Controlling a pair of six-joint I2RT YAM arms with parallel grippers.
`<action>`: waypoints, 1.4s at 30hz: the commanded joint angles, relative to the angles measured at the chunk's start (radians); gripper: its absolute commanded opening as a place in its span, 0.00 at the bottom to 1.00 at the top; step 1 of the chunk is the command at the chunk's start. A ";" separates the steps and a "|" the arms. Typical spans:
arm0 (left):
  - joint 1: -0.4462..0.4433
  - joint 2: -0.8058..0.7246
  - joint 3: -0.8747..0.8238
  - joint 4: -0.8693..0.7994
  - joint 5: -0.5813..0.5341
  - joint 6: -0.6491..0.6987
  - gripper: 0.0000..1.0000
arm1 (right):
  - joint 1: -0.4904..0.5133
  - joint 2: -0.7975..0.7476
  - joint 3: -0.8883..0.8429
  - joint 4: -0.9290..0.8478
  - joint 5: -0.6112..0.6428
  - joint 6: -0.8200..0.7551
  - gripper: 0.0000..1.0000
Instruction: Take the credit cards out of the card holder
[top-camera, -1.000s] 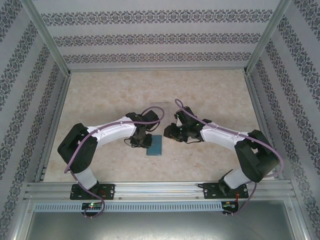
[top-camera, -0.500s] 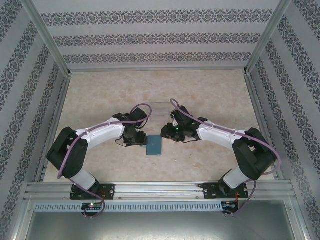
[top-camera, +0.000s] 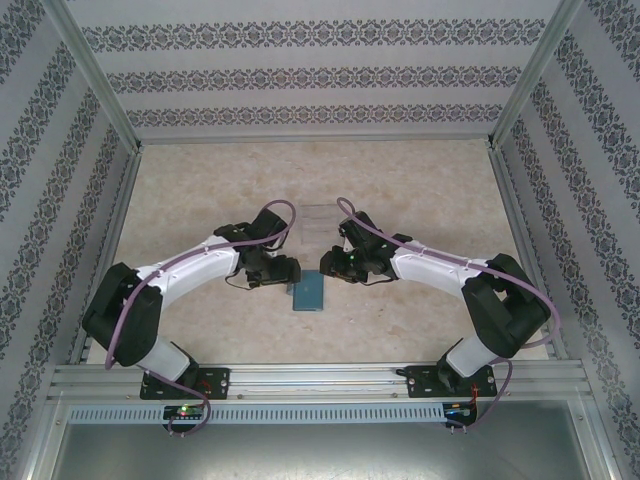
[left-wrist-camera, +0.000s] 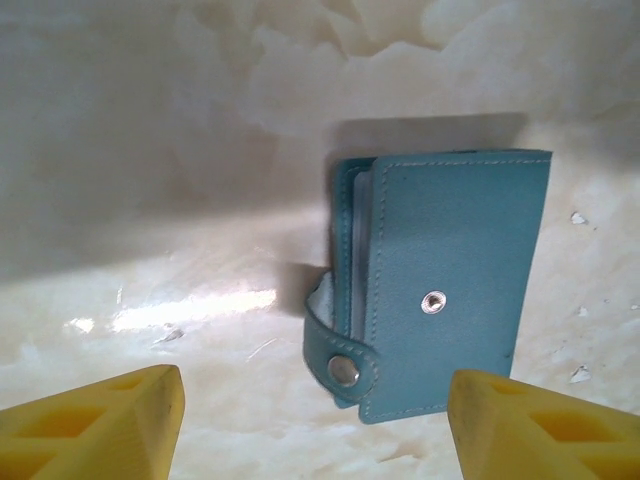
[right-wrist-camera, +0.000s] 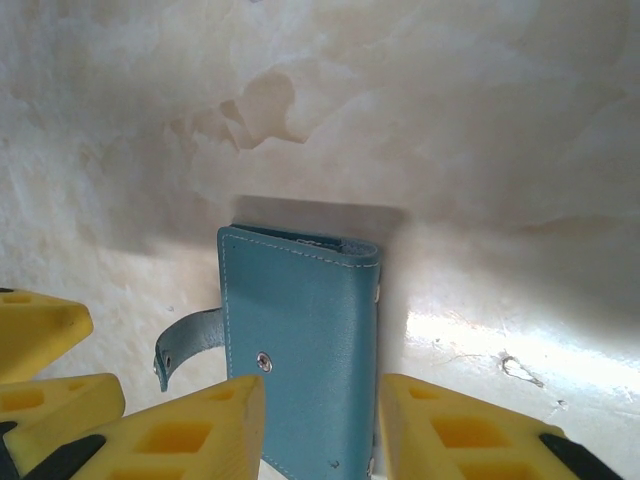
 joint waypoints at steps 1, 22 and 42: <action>-0.021 0.068 0.052 -0.036 0.004 0.044 0.71 | 0.009 0.015 0.027 -0.019 0.019 0.006 0.37; -0.024 0.074 -0.007 0.033 -0.012 -0.006 0.10 | 0.036 0.032 0.085 -0.136 0.066 -0.041 0.40; 0.101 -0.069 -0.340 0.426 0.206 -0.142 0.05 | 0.175 0.293 0.432 -0.488 0.247 -0.191 0.81</action>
